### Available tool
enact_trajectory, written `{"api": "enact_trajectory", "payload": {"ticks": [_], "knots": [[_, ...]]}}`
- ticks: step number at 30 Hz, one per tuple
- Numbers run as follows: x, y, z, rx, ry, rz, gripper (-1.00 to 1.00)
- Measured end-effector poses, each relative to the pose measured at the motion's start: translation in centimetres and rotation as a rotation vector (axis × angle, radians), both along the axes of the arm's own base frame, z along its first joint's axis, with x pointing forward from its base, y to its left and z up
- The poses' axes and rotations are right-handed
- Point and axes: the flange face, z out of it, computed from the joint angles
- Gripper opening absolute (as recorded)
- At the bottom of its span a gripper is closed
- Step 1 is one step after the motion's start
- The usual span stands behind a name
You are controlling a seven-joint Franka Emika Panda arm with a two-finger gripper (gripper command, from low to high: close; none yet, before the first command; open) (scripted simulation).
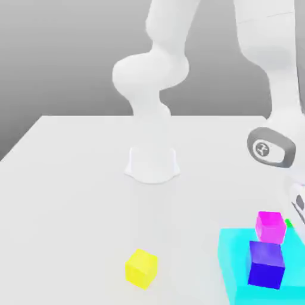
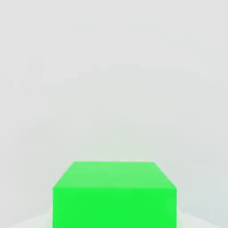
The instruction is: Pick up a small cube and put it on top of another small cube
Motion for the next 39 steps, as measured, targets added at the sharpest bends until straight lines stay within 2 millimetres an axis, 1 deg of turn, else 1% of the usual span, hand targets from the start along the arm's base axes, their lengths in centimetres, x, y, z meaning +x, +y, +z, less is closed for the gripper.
{"api": "enact_trajectory", "payload": {"ticks": [2,3,4,6,11,15,20,24,28,30,31,33,35,36,39], "knots": [[-0.1,-0.1,2.2,0.000,0.002,-0.001,-1.00],[0.3,0.4,2.7,-0.001,-0.005,0.009,-1.00],[1.0,0.7,3.2,-0.002,-0.014,0.032,-1.00],[2.5,0.7,4.2,-0.004,-0.021,0.092,-1.00],[6.3,-0.8,6.8,-0.011,-0.030,0.260,-1.00],[9.3,-2.5,9.0,-0.020,-0.035,0.395,-1.00],[12.8,-5.2,11.8,-0.036,-0.038,0.562,-1.00],[15.4,-7.7,14.1,-0.053,-0.037,0.692,-1.00],[17.6,-10.8,16.4,-0.065,-0.029,0.813,-1.00],[17.7,-12.8,16.9,-0.040,-0.012,0.855,-1.00],[17.5,-13.4,16.7,-0.021,-0.003,0.870,-1.00],[17.2,-13.5,14.7,-0.006,0.002,0.887,-1.00],[17.2,-13.6,11.9,-0.002,0.004,0.890,-1.00],[17.1,-13.7,11.0,-0.002,0.005,0.890,1.00],[17.1,-13.7,11.0,-0.002,0.005,0.890,1.00]]}}
